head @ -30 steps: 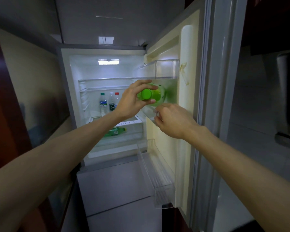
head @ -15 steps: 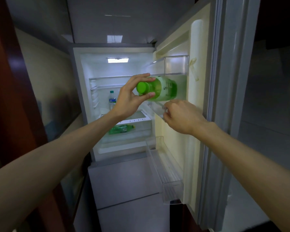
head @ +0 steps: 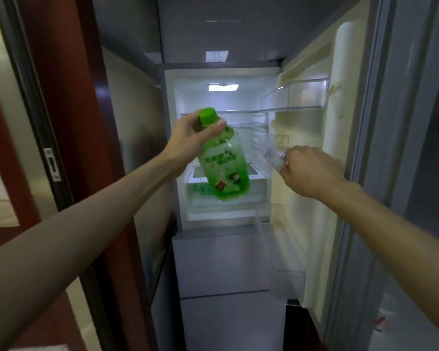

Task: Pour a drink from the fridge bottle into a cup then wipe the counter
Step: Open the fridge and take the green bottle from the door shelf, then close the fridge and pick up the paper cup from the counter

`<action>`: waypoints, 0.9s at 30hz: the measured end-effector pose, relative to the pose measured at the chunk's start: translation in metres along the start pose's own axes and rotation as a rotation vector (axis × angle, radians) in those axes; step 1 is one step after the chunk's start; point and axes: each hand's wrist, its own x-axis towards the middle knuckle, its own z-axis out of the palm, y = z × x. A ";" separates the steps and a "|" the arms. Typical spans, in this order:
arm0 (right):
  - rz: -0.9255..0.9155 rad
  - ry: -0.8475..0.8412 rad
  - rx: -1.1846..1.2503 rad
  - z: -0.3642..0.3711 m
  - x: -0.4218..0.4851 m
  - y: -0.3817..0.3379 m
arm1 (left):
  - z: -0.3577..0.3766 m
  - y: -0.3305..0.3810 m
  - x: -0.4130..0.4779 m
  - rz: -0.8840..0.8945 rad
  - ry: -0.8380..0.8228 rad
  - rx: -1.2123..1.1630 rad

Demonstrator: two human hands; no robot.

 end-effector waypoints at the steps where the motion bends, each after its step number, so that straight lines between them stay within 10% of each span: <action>1: 0.001 0.000 -0.009 0.001 0.001 -0.004 | -0.001 -0.006 -0.006 -0.053 -0.022 0.008; 13: -0.074 -0.049 -0.094 0.027 0.023 -0.070 | -0.005 -0.048 -0.051 -0.326 -0.137 0.080; 27: -0.563 0.075 0.065 0.053 -0.030 -0.093 | -0.006 -0.082 -0.090 -0.409 -0.034 0.106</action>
